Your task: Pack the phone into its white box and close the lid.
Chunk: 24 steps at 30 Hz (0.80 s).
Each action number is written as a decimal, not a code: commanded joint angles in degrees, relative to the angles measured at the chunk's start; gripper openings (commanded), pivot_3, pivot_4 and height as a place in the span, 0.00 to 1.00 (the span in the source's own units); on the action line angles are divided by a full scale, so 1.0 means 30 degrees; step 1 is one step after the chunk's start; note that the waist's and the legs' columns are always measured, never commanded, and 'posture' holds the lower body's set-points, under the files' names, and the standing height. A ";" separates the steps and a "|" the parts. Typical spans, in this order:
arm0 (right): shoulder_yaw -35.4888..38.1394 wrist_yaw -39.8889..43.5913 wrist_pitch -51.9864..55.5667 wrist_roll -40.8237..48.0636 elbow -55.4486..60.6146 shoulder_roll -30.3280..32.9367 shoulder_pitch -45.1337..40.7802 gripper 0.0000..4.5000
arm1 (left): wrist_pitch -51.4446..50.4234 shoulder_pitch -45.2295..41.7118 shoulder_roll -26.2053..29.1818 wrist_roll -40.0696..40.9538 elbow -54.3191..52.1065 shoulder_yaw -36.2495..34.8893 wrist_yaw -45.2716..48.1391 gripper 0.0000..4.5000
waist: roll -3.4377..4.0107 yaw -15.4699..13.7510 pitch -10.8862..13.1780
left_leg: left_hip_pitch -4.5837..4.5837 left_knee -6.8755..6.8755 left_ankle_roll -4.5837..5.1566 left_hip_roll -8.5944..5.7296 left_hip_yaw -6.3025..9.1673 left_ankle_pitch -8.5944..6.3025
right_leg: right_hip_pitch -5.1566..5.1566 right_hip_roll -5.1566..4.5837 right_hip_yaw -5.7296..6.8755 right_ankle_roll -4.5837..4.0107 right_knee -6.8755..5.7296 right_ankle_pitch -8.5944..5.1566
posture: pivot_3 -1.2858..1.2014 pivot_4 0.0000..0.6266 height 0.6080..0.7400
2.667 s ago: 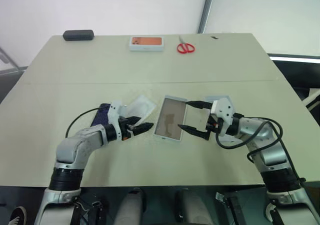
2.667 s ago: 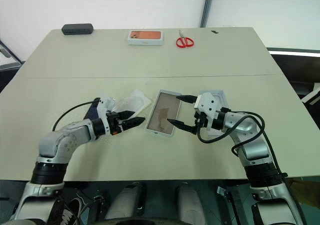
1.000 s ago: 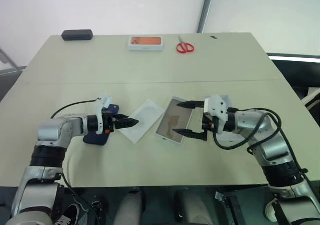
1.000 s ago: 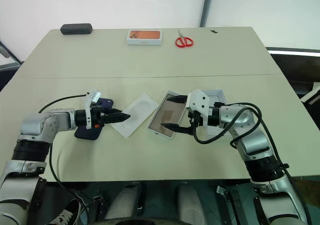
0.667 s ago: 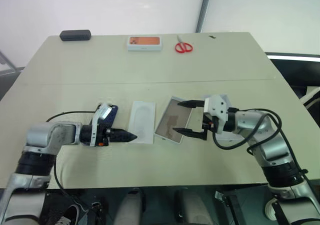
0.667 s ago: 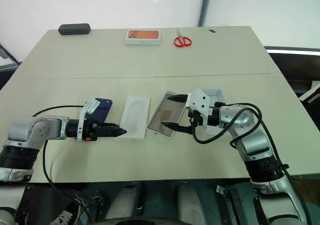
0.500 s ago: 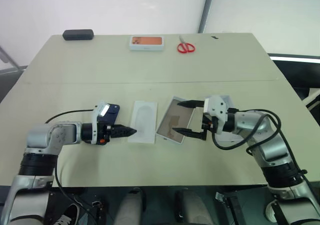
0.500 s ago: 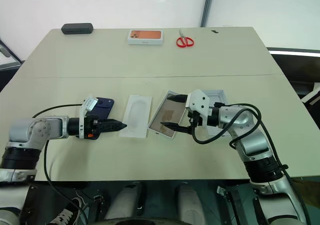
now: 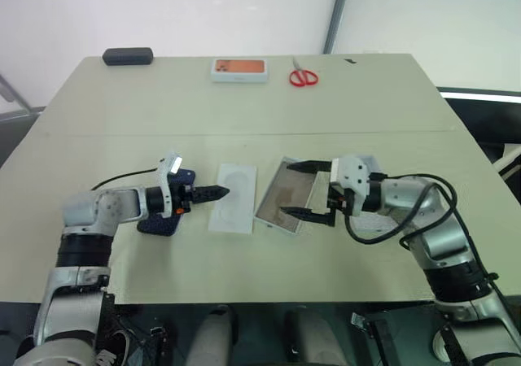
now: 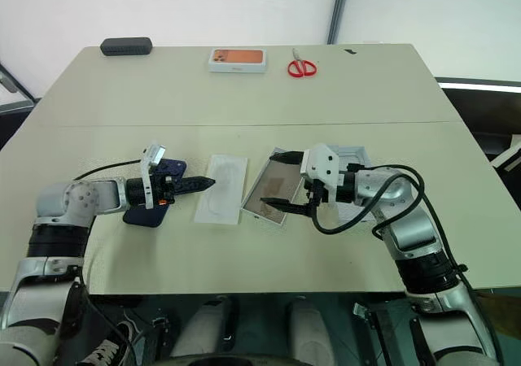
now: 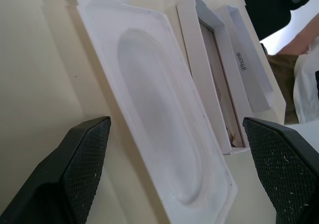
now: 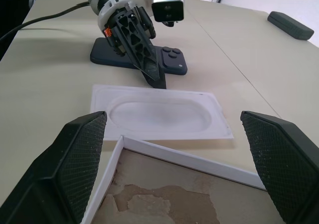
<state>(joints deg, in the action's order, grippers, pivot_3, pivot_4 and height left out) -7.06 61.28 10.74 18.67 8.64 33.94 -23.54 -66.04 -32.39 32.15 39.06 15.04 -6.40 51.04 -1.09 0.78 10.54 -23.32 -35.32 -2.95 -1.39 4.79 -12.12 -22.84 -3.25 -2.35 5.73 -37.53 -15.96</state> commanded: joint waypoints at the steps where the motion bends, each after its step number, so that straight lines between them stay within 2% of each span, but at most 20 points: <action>1: 0.0257 -0.0021 -0.0379 0.0003 0.0264 0.0058 -0.0161 1.00 | -0.0781 0.0228 -0.0241 0.0331 0.0217 0.0216 0.0247 0.94 | 0.0002 0.0016 -0.0002 | 0.0002 0.0000 0.0000 0.0001 0.0001 0.0000 | 0.0001 0.0000 0.0000 0.0000 0.0000 0.0000 | 0.52 0.24 1.00; 3: 0.0285 -0.0079 -0.0379 -0.0005 0.0327 0.0041 -0.0091 1.00 | -0.0716 0.0435 -0.0247 0.0226 0.0140 0.0327 0.0285 0.81 | 0.0002 0.0030 -0.0001 | 0.0002 0.0000 0.0000 0.0001 0.0003 0.0000 | 0.0001 0.0000 -0.0001 0.0000 0.0000 0.0000 | 0.52 0.24 1.00; 7: 0.0305 -0.0131 -0.0363 0.0000 0.0414 0.0010 -0.0016 1.00 | -0.0418 0.0538 -0.0271 -0.0053 0.0172 0.0405 0.0151 0.38 | 0.0002 0.0034 -0.0001 | 0.0001 0.0002 0.0000 0.0003 0.0004 0.0000 | -0.0004 0.0002 0.0000 0.0000 0.0000 0.0000 | 0.52 0.24 1.00; 17: 0.0264 -0.0239 -0.0477 -0.0049 0.0324 -0.0159 -0.0045 1.00 | 0.0065 0.0821 -0.0129 -0.0529 0.0228 0.0832 0.0354 0.38 | 0.0001 0.0035 -0.0001 | 0.0002 0.0003 0.0000 0.0005 0.0005 0.0000 | -0.0004 0.0003 0.0000 -0.0001 -0.0001 0.0000 | 0.52 0.24 1.00; 20: 0.0246 -0.0239 -0.0583 -0.0098 0.0279 -0.0159 0.0031 1.00 | 0.0030 0.0848 -0.0209 -0.0527 0.0309 0.0680 0.0266 0.18 | 0.0012 0.0033 -0.0007 | 0.0002 0.0003 0.0000 0.0006 0.0004 0.0000 | -0.0003 0.0002 0.0000 0.0000 -0.0001 0.0000 | 0.52 0.24 1.00; 21: 0.0265 -0.0229 -0.0594 -0.0075 0.0269 -0.0146 0.0033 1.00 | 0.0060 0.0862 -0.0233 -0.0552 0.0350 0.0607 0.0187 0.07 | 0.0023 0.0031 -0.0014 | 0.0010 0.0004 0.0000 0.0006 0.0005 0.0000 | 0.0005 0.0001 -0.0001 0.0000 -0.0001 0.0000 | 0.52 0.24 1.00; 22: 0.0286 -0.0230 -0.0592 -0.0051 0.0255 -0.0131 0.0022 1.00 | 0.0136 0.0886 -0.0230 -0.0618 0.0352 0.0592 0.0125 0.01 | 0.0028 0.0034 -0.0017 | 0.0026 0.0007 0.0000 0.0006 0.0004 0.0000 | 0.0019 -0.0001 -0.0003 -0.0001 -0.0001 0.0000 | 0.52 0.24 1.00; 24: 0.0299 -0.0229 -0.0630 -0.0049 0.0229 -0.0099 0.0017 1.00 | 0.0168 0.0888 -0.0299 -0.0582 0.0404 0.0424 0.0026 0.01 | 0.0028 0.0075 -0.0017 | 0.0053 0.0013 0.0000 0.0005 0.0002 0.0000 | 0.0040 0.0002 -0.0003 -0.0002 -0.0001 -0.0001 | 0.52 0.24 1.00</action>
<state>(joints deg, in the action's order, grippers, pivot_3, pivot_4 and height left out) -7.04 60.74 9.69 18.26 8.61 33.67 -23.22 -65.45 -30.57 31.30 38.00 15.12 -5.07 51.98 -1.00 1.00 10.49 -23.16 -35.28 -2.95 -1.36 4.80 -12.12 -22.72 -3.24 -2.36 5.73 -37.54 -15.96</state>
